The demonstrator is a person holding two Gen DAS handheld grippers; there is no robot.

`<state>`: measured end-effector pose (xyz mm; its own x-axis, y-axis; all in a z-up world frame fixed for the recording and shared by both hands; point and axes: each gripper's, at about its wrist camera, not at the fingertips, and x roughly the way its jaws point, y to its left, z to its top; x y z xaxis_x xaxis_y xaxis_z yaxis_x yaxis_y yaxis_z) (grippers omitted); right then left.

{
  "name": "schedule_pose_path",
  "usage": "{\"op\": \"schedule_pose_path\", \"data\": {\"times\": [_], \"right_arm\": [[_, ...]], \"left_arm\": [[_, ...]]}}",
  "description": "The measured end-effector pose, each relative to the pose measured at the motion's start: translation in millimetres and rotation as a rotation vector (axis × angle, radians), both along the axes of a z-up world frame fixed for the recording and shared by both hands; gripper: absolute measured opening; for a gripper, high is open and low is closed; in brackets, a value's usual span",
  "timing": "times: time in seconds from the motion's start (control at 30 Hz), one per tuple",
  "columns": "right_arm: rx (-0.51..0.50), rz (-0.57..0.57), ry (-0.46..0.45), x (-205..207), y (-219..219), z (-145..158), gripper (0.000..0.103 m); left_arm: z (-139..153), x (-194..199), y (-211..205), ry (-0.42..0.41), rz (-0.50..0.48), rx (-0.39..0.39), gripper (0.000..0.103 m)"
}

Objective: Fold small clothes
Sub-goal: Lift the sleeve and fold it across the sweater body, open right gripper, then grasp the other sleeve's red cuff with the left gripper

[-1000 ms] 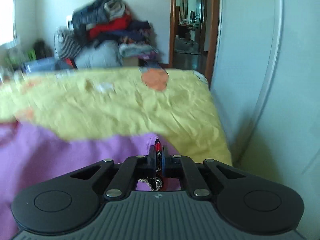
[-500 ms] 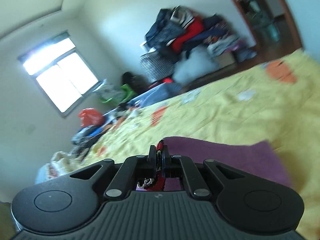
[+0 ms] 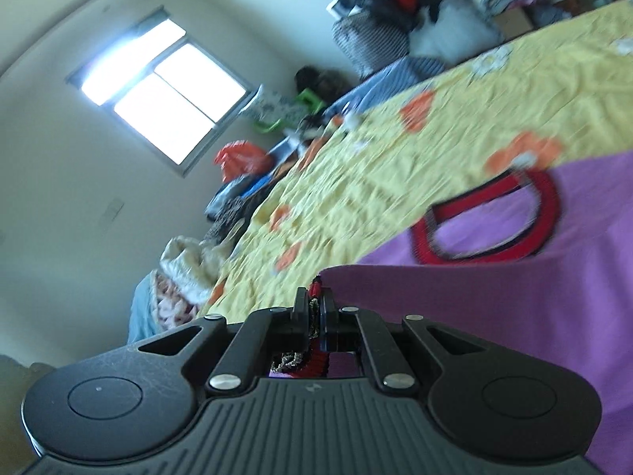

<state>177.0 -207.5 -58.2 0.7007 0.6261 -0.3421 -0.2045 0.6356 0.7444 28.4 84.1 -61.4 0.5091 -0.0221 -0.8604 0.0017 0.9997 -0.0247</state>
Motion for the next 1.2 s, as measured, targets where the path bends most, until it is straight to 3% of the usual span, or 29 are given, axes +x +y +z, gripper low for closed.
{"op": "schedule_pose_path", "data": {"times": [0.27, 0.47, 0.63, 0.67, 0.7, 0.73, 0.77, 0.8, 0.9, 0.97, 1.1, 1.2], "right_arm": [[-0.033, 0.062, 0.074, 26.8, 49.9, -32.4, 0.005], [-0.060, 0.119, 0.078, 26.5, 86.6, -49.0, 0.005], [-0.147, 0.155, 0.116, 33.3, 112.6, -66.8, 0.008], [-0.192, 0.157, 0.126, 34.4, 118.7, -70.2, 0.015], [-0.237, 0.174, 0.140, 35.2, 124.0, -71.0, 0.041], [-0.251, 0.196, 0.126, 32.2, 125.3, -69.5, 0.051], [-0.250, 0.209, 0.098, 25.4, 122.8, -64.0, 0.081], [-0.269, 0.198, 0.064, 16.1, 117.4, -54.6, 0.094], [-0.434, 0.145, -0.091, -18.7, 89.1, -25.7, 0.094], [-0.601, 0.041, -0.159, -36.0, 62.8, -21.0, 0.094], [-0.816, -0.086, -0.081, -33.9, 8.1, -38.5, 0.094], [-0.791, -0.121, -0.014, -28.4, -27.8, -55.6, 0.096]], "left_arm": [[-0.8, -2.5, 3.1, 0.011, 0.008, 0.017, 0.103], [-0.2, -3.5, 7.4, 0.015, 0.024, 0.016, 0.103], [-2.3, -3.6, 8.2, 0.025, 0.030, 0.019, 0.103], [-2.7, -3.0, 7.6, 0.026, 0.030, 0.018, 0.103], [-2.6, -2.4, 6.2, 0.028, 0.029, 0.018, 0.103], [-2.2, -1.0, 5.2, 0.028, 0.029, 0.020, 0.103], [-1.1, 0.8, 4.1, 0.025, 0.028, 0.021, 0.103], [0.4, 3.5, 3.2, 0.017, 0.023, 0.022, 0.103], [8.3, 14.2, -2.8, -0.024, 0.011, 0.034, 0.103], [12.6, 25.7, -7.0, -0.065, 0.003, 0.025, 0.103], [11.6, 63.0, -18.3, -0.171, -0.032, -0.059, 0.103], [-0.9, 101.3, -28.6, -0.218, -0.107, -0.158, 0.103]]}}
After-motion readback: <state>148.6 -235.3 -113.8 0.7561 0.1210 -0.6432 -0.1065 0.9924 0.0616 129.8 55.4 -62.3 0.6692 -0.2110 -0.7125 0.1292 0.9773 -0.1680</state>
